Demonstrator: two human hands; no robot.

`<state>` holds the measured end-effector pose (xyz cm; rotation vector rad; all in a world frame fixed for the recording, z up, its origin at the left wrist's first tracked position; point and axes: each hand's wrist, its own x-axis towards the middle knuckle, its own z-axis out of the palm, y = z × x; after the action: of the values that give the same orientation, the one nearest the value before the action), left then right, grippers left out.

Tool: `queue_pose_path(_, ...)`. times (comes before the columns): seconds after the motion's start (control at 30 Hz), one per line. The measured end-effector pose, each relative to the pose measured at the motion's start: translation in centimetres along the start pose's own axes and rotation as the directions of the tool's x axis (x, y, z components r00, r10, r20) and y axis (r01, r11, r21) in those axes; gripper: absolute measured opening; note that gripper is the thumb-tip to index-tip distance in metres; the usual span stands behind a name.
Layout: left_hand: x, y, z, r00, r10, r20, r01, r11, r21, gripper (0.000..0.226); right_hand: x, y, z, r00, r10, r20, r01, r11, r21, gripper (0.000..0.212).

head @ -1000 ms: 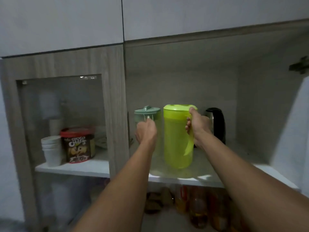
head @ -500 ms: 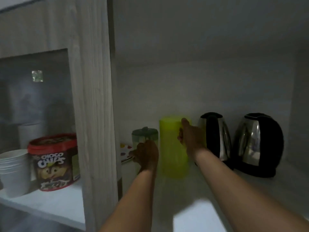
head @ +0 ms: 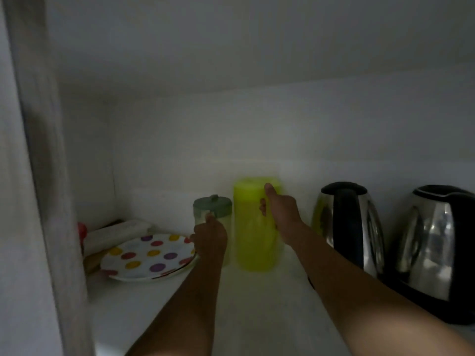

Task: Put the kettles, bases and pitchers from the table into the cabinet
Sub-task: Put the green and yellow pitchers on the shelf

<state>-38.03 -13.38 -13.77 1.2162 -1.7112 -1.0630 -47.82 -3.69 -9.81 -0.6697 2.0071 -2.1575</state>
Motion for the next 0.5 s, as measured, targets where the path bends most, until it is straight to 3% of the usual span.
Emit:
queue_pose_path(0.1, -0.9, -0.5, -0.5, 0.999, 0.007, -0.038, -0.009, 0.999, -0.051, 0.050, 0.0, 0.0, -0.1, 0.996, -0.006, -0.083, -0.004, 0.992, -0.129, 0.056)
queue_pose_path(0.23, -3.3, -0.8, -2.5, 0.997, -0.025, 0.076, 0.037, 0.987, -0.155, 0.052, -2.5, -0.4, -0.4, 0.991, -0.033, -0.131, -0.008, 0.953, -0.303, 0.057)
queue_pose_path(0.4, -8.8, -0.8, -5.7, 0.989, 0.090, 0.118, -0.091, 0.996, 0.006, 0.051, -8.8, -0.8, -2.2, 0.988, -0.087, -0.125, 0.027, 0.907, -0.420, 0.053)
queue_pose_path(0.5, -12.3, -1.0, -7.8, 0.977, 0.128, 0.169, -0.130, 0.992, 0.001, 0.049, -13.9, -1.5, -3.7, 0.986, -0.121, -0.111, 0.049, 0.861, -0.506, 0.053)
